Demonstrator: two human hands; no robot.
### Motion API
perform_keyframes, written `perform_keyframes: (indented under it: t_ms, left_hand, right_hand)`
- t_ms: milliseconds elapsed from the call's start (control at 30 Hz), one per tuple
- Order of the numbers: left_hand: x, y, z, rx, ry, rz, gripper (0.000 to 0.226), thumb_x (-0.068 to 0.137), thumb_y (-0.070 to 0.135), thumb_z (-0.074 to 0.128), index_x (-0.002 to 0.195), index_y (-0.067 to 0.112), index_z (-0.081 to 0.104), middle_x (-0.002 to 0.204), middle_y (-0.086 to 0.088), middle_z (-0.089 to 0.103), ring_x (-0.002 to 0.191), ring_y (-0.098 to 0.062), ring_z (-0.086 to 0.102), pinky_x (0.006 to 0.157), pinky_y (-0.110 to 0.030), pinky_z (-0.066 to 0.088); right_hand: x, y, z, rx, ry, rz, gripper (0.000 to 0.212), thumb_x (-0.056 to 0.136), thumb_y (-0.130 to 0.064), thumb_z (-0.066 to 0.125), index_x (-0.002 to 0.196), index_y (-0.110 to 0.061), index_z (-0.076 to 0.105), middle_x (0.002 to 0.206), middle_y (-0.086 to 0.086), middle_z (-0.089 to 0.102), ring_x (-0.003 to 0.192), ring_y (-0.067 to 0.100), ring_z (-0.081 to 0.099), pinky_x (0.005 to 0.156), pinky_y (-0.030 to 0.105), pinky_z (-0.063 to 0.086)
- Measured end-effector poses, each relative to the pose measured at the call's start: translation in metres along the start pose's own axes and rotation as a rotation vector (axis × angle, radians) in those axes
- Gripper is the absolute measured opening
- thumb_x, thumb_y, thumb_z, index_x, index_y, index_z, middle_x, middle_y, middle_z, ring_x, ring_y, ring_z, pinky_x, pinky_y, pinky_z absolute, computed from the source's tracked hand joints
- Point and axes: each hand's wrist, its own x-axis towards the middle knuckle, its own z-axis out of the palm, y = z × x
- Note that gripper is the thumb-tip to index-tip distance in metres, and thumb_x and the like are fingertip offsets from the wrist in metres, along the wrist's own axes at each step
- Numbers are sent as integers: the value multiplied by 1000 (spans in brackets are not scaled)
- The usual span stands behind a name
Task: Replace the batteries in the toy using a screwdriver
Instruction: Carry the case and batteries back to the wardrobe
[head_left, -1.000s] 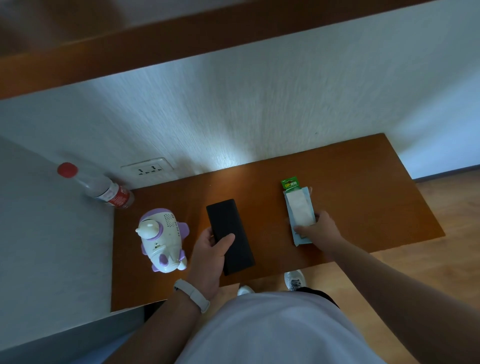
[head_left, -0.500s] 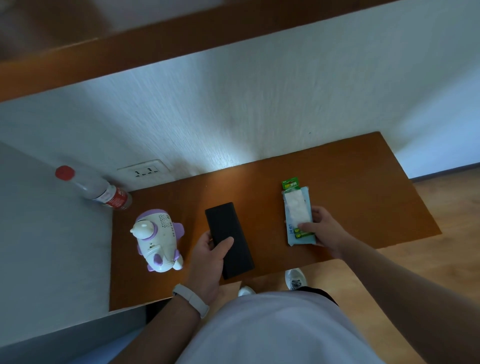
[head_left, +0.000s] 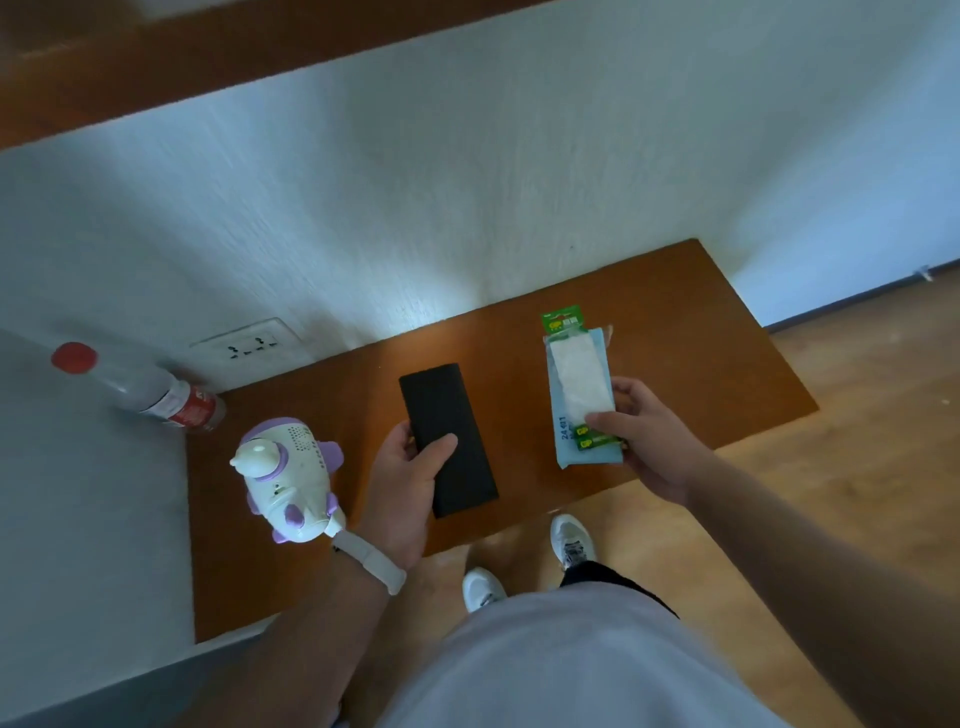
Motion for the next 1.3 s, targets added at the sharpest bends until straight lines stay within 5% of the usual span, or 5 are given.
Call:
perform_keyframes:
  t_ms: [267, 600, 833, 1300]
  left_hand:
    - [0, 2, 36, -43, -168, -7, 29, 94, 18, 68, 122, 22, 62, 113, -7, 72, 95, -23, 74, 78, -44, 62]
    - [-25, -5, 111, 4, -292, 46, 35, 92, 17, 70, 127, 18, 64, 113, -6, 75, 100, -26, 73, 76, -39, 61]
    - [-65, -20, 215, 80, -319, 54, 32, 90, 19, 72, 121, 21, 65, 108, -5, 77, 95, -26, 75, 70, -38, 62]
    - [-122, -91, 455, 274, -585, -27, 35, 91, 19, 71, 125, 19, 63, 112, -9, 75, 93, -24, 76, 69, -37, 60]
  right_hand:
    - [-62, 3, 0, 177, 57, -70, 53, 81, -6, 72, 128, -15, 50, 107, 14, 73, 96, 32, 70, 76, 44, 61]
    - [-116, 4, -57, 298, 89, -178, 56, 72, -10, 76, 123, -17, 52, 106, 13, 74, 86, 27, 74, 58, 32, 58]
    - [-171, -8, -140, 292, 135, -244, 65, 70, -13, 78, 129, -15, 49, 108, 14, 74, 86, 26, 73, 59, 32, 59]
    - [-295, 9, -343, 528, 439, -422, 46, 78, -10, 72, 119, -17, 53, 90, 3, 75, 69, 17, 72, 44, 26, 51]
